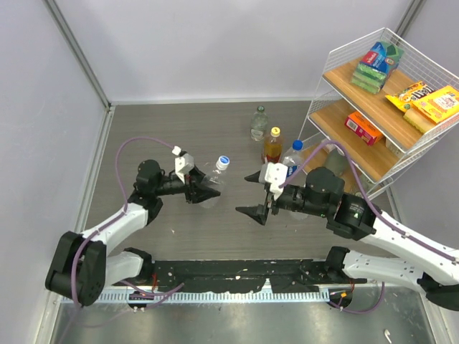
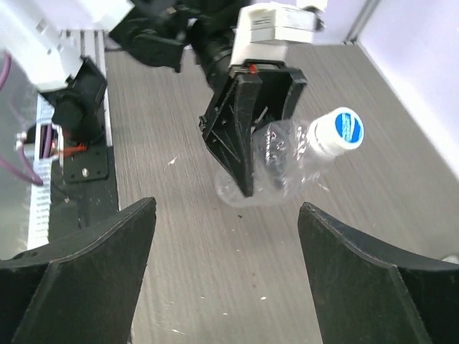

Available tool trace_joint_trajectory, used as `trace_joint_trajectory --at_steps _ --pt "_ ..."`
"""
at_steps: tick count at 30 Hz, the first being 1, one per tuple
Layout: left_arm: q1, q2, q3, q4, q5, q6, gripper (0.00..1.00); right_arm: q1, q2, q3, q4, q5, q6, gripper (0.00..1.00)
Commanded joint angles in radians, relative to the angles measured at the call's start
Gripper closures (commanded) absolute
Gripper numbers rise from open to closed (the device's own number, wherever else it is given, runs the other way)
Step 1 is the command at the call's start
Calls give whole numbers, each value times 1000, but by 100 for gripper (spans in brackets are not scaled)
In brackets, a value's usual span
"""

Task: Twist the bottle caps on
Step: Screw the bottle cap onto the plastic bottle.

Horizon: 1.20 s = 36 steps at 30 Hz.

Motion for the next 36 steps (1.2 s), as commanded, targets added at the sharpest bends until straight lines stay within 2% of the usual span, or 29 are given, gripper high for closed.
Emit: trace_joint_trajectory --at_steps 1,5,8,17,24,36 --pt "4 40 138 -139 484 111 100 4 14 53 -100 -163 -313 15" --pt "4 -9 175 -441 506 404 100 4 59 112 -160 -114 -364 15" --pt "4 -61 181 -623 514 574 100 2 74 134 -167 -152 -367 15" --pt "4 -58 178 -646 500 587 100 2 126 224 -138 -255 -255 20" --pt "4 -27 192 -661 504 589 100 2 204 269 -143 -258 -283 21" --pt "6 -43 186 -663 504 599 100 2 246 294 -151 -295 -271 28"
